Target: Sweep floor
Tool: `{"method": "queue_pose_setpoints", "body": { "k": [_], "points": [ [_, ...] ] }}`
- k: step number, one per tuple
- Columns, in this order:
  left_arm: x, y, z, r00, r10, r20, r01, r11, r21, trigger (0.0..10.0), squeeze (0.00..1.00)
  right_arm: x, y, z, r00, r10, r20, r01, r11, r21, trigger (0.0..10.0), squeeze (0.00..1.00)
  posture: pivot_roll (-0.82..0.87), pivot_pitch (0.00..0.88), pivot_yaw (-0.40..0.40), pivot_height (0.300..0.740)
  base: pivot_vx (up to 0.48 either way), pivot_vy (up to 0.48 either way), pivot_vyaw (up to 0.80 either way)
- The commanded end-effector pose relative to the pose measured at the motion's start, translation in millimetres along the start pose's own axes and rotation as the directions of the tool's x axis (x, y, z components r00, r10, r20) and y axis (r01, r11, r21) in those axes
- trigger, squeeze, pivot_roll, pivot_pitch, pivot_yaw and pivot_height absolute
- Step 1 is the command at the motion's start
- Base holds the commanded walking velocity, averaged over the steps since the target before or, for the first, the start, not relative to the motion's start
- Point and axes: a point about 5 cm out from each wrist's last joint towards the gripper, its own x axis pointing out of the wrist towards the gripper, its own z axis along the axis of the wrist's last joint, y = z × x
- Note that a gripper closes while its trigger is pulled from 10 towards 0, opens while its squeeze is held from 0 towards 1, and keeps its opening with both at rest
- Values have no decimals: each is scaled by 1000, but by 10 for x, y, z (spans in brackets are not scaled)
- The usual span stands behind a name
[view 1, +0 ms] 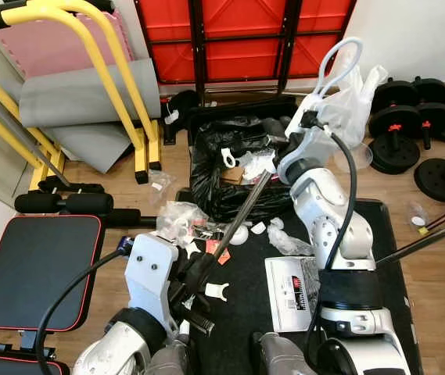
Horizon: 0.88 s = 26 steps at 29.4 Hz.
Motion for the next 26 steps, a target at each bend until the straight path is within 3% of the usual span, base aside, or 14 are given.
{"method": "queue_pose_setpoints", "body": {
  "k": [1, 15, 26],
  "points": [
    [-6, -47, -28, 996, -82, -18, 82, 996, -21, 10000, 0, 33, 24, 113, 999, 9, 34, -8, 999, -38, 10000, 0, -84, 257, 2, 740, 0, 0, 0],
    [34, -15, -34, 996, -83, -13, 82, 996, -22, 10000, 0, 88, -105, 366, 996, -81, 47, 87, 987, -135, 10000, 0, -99, 245, 2, 740, 0, 0, 0],
    [61, 2, -41, 996, -84, -9, 84, 996, -24, 10000, 0, 141, -67, 736, 989, -110, 96, 124, 980, -159, 10000, 0, -111, 233, 6, 740, 0, 0, 0]
  ]
}}
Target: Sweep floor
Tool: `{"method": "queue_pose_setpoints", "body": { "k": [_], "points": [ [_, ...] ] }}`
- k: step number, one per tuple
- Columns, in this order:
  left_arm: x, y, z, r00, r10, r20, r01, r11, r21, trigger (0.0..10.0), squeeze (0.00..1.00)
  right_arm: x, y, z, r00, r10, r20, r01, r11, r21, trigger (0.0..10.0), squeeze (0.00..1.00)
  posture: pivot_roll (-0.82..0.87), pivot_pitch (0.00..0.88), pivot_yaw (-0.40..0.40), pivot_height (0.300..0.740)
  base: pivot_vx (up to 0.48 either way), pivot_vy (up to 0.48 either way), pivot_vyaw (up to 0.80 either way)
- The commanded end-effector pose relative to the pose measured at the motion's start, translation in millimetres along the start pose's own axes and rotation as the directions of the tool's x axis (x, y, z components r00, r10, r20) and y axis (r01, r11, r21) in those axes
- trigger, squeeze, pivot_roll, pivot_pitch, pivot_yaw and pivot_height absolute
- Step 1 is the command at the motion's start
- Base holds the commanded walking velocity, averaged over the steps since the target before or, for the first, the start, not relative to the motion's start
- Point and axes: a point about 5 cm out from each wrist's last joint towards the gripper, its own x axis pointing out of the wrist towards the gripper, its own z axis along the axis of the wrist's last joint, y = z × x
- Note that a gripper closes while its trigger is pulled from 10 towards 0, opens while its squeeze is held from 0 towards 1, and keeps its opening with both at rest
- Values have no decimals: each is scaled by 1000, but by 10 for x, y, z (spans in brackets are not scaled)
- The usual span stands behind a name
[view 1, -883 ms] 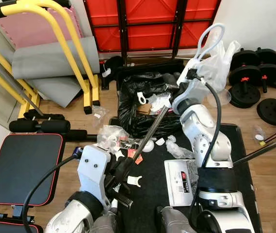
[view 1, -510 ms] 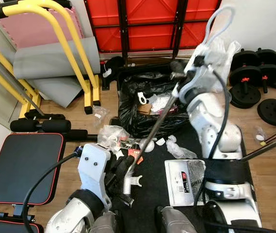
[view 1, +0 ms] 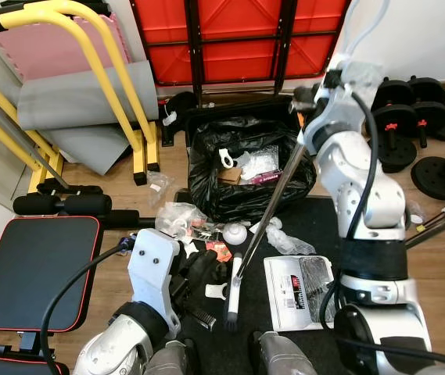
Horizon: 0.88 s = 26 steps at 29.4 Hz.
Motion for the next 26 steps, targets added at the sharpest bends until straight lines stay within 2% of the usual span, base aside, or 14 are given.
{"method": "queue_pose_setpoints", "body": {
  "k": [1, 9, 13, 17, 19, 21, 23, 26],
  "points": [
    [-17, -18, -51, 998, -53, -23, 53, 999, -6, 10000, 0, -6, 31, 172, 999, 7, 32, -8, 999, 33, 10000, 0, -111, 233, 6, 740, 0, 0, 0],
    [-4, -11, -58, 998, -53, -17, 53, 998, -22, 10000, 0, 32, 86, 472, 997, 28, 72, -32, 997, 63, 10000, 0, -118, 228, 6, 740, 0, 0, 0],
    [0, -6, -59, 999, -52, -13, 52, 998, -35, 10000, 0, 16, 222, 729, 984, 89, 153, -117, 975, 187, 10000, 0, -117, 228, 5, 740, 0, 0, 0],
    [1, -9, -60, 999, -51, -11, 51, 998, -37, 10000, 0, 6, 274, 775, 981, 112, 161, -149, 959, 239, 10000, 0, -120, 228, -2, 740, 0, 0, 0],
    [1, -10, -60, 999, -49, -9, 49, 998, -42, 10000, 0, 14, 317, 741, 981, 122, 151, -162, 944, 288, 10000, 0, -122, 230, -2, 740, 0, 0, 0],
    [1, -10, -59, 999, -49, -8, 49, 998, -42, 10000, 0, 18, 325, 718, 981, 122, 148, -162, 942, 296, 10000, 0, -122, 230, -2, 740, 0, 0, 0],
    [4, -9, -59, 999, -51, -8, 51, 998, -44, 10000, 0, 52, 365, 411, 987, 129, 98, -153, 938, 310, 10000, 0, -118, 226, -1, 740, 0, 0, 0],
    [6, -8, -60, 999, -52, -7, 52, 998, -44, 10000, 0, 56, 380, 282, 988, 133, 77, -150, 938, 314, 10000, 0, -118, 226, -1, 740, 0, 0, 0]
  ]
}}
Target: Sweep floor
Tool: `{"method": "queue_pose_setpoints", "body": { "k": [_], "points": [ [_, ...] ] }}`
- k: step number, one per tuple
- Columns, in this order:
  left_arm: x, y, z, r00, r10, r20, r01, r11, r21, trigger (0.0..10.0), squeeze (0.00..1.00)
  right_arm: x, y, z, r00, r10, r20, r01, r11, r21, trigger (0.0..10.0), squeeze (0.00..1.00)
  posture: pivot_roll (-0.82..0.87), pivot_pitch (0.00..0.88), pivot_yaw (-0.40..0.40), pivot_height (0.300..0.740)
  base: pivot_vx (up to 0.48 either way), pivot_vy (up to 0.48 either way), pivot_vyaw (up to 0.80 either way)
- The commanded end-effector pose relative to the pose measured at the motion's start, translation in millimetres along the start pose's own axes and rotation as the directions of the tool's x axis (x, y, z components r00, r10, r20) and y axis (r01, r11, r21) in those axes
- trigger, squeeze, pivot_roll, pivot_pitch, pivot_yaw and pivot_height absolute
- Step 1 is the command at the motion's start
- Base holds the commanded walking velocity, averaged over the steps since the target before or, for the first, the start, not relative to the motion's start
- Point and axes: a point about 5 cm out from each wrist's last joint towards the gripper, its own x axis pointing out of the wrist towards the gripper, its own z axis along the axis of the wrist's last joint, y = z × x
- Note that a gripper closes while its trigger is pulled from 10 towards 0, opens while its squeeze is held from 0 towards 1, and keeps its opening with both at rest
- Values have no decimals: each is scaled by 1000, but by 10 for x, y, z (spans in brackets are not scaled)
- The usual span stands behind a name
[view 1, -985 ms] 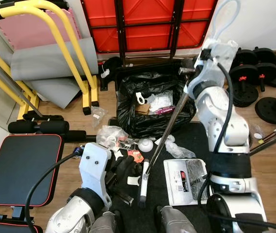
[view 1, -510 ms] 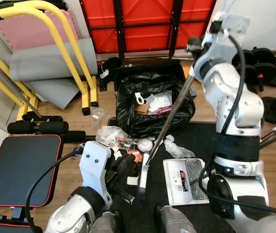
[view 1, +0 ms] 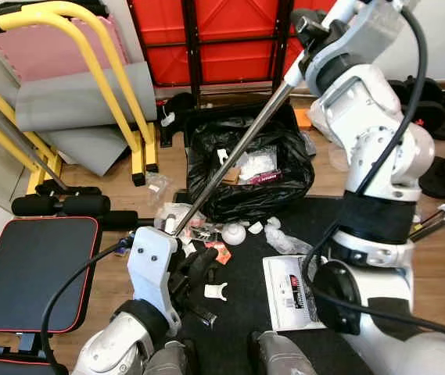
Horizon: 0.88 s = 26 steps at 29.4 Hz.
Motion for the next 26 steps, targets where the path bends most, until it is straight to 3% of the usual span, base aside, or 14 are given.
{"method": "queue_pose_setpoints", "body": {
  "k": [1, 2, 3, 5, 8, 26],
  "points": [
    [-20, -18, -56, 999, -41, -24, 40, 999, -14, 10000, 0, 0, 1, -116, 1000, 10, -25, -9, 1000, 12, 10000, 0, -118, 226, -1, 740, 0, 0, 0],
    [-20, -19, -57, 999, -42, -25, 41, 999, -13, 10000, 0, -13, -75, -321, 998, -6, -57, 5, 1000, -19, 10000, 0, -110, 224, -1, 740, 0, 0, 0],
    [-20, -19, -57, 999, -42, -25, 41, 999, -13, 10000, 0, -13, -75, -321, 998, -6, -57, 5, 1000, -19, 10000, 0, -110, 224, -1, 740, 0, 0, 0],
    [-26, -26, -60, 999, -41, -26, 41, 999, -11, 10000, 0, -61, -300, -689, 990, -85, -116, 75, 993, -89, 10000, 0, -95, 222, -6, 740, 0, 0, 0],
    [-36, -32, -62, 999, -39, -27, 38, 999, -10, 10000, 0, -95, -412, -827, 984, -126, -126, 111, 987, -116, 10000, 0, -92, 218, -5, 740, 0, 0, 0],
    [-51, -43, -57, 998, -52, -31, 52, 999, -17, 10000, 0, -74, -396, -725, 994, -95, -49, 86, 981, -172, 10000, 0, -98, 226, 5, 740, 0, 0, 0]
  ]
}}
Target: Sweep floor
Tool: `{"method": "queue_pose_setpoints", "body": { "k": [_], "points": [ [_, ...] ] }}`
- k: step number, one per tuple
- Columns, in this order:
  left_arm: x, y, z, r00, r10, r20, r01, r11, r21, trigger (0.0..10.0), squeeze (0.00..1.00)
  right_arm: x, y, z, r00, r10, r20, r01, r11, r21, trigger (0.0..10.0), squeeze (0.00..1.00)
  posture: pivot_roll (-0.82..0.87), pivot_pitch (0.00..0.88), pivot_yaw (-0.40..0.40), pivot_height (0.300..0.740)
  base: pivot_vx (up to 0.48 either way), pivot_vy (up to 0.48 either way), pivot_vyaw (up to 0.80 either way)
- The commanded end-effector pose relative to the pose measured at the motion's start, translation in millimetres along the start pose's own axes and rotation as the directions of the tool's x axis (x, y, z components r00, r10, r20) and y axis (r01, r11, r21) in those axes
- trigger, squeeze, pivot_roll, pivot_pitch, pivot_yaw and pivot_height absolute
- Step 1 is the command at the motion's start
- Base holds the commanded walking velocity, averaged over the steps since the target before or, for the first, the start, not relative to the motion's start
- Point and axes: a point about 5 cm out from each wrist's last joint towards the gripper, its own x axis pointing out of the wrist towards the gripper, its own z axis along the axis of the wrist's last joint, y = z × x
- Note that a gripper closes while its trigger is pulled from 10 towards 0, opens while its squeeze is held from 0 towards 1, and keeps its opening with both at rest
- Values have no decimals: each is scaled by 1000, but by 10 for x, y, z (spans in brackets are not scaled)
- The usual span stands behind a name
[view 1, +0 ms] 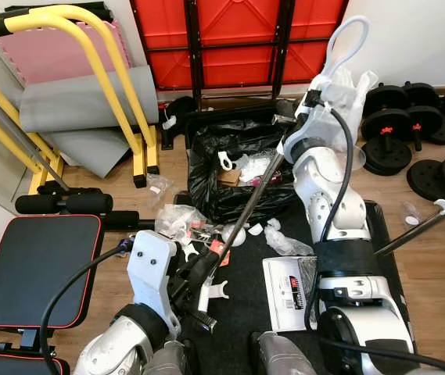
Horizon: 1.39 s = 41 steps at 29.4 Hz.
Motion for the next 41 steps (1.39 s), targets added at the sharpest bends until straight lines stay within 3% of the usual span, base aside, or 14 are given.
{"method": "queue_pose_setpoints", "body": {
  "k": [1, 16, 24, 26, 30, 31, 41],
  "points": [
    [-19, -34, -20, 999, -47, -17, 46, 999, -3, 10000, 0, -6, 78, 52, 999, 35, 26, -36, 999, 25, 10000, 0, -98, 226, 5, 740, 0, 0, 0],
    [-40, -50, 1, 999, -42, -14, 42, 999, 1, 10000, 0, 4, 209, -145, 997, 72, -28, -68, 989, 131, 10000, 0, -82, 247, 1, 740, 0, 0, 0],
    [-67, -60, 13, 999, -44, -17, 44, 999, -1, 10000, 0, 14, 170, -349, 993, 40, -114, -30, 996, 85, 10000, 0, -70, 269, 7, 740, 0, 0, 0],
    [-83, -60, 15, 999, -46, -22, 46, 999, -2, 10000, 0, 20, 112, -404, 989, 5, -149, 1, 999, 36, 10000, 0, -70, 271, 12, 740, 0, 0, 0],
    [-85, -58, 14, 999, -49, -25, 48, 999, -3, 10000, 0, 35, 40, -366, 990, -28, -139, 26, 1000, -17, 10000, 0, -70, 272, 13, 740, 0, 0, 0],
    [-81, -50, 12, 998, -51, -27, 51, 999, -2, 10000, 0, 64, -64, -264, 992, -72, -104, 64, 995, -77, 10000, 0, -76, 270, 17, 740, 0, 0, 0],
    [-65, -33, 9, 998, -53, -28, 53, 999, -1, 10000, 0, 106, -114, 4, 995, -93, -38, 88, 989, -119, 10000, 0, -81, 262, 22, 740, 0, 0, 0]
  ]
}}
